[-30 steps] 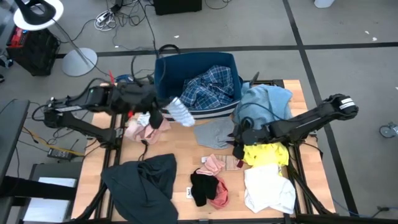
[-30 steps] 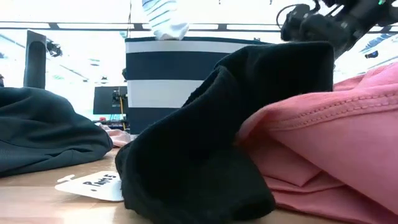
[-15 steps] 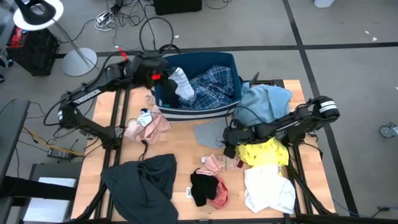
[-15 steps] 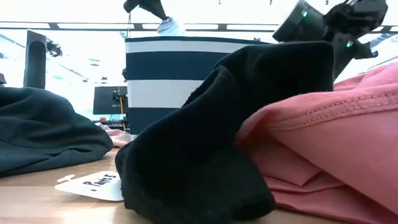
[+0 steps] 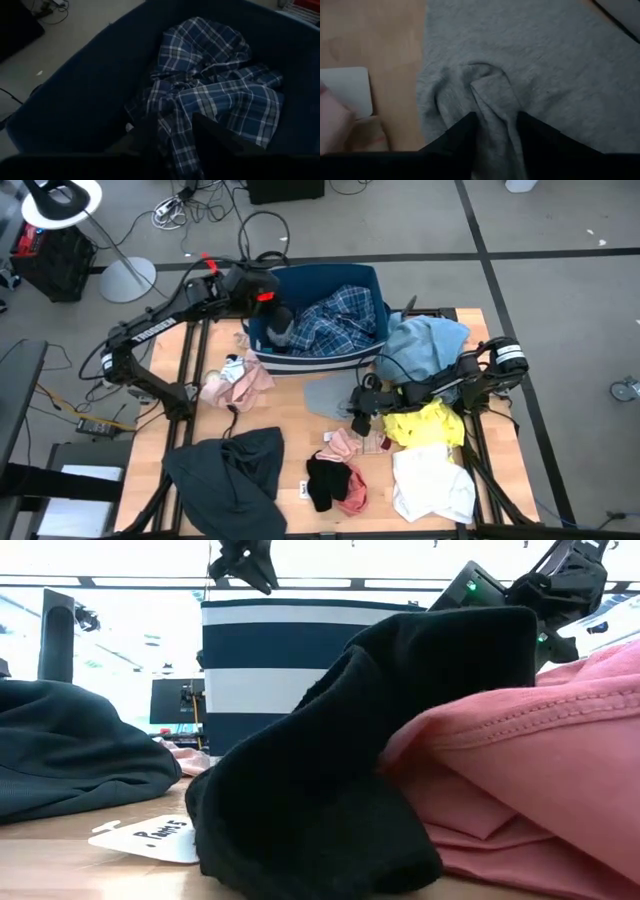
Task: Sort clothes
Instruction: Put the gray underwear into the blue laundry organizer
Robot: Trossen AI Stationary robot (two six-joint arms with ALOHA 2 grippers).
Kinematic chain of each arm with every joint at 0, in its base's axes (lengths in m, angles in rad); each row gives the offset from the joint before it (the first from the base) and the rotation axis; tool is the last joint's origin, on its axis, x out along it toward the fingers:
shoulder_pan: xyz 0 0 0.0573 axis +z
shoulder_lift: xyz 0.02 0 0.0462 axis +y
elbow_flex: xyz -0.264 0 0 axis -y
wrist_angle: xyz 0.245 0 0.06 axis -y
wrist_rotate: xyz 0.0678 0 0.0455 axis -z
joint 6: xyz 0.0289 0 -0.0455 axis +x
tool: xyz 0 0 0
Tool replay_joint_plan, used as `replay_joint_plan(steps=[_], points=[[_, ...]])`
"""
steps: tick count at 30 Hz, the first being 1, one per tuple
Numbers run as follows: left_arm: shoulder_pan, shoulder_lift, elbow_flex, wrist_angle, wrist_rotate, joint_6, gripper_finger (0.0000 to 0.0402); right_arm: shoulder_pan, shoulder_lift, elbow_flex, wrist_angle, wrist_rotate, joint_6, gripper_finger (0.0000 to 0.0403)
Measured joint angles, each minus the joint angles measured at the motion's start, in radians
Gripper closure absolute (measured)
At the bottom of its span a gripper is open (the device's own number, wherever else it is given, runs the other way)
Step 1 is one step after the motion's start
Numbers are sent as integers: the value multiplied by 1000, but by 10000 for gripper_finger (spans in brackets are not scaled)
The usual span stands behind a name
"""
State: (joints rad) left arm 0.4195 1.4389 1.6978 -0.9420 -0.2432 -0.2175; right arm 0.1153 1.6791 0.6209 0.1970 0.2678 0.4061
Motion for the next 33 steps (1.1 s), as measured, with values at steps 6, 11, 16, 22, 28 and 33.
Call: replay_joint_plan(steps=[6,11,16,22,28,33], points=[[-84,-90,0,-13,-4,5,271,1,0,-1,-3,-15,-11,385],[-225,-186,-13,-56,-121,-2,270,1,-9,-2,-10,-21,-16,388],[-376,-326,-159,-23,-172,-53,270,2,-45,-6,-43,-34,-16,395],[-541,-519,-484,165,-171,-108,270,5,-59,-7,-64,-38,-16,397],[-656,-684,-767,312,-161,-176,270,21,-103,8,-139,-32,-15,399],[-698,-780,-954,409,-157,-157,270,60,-204,127,-401,84,6,401]])
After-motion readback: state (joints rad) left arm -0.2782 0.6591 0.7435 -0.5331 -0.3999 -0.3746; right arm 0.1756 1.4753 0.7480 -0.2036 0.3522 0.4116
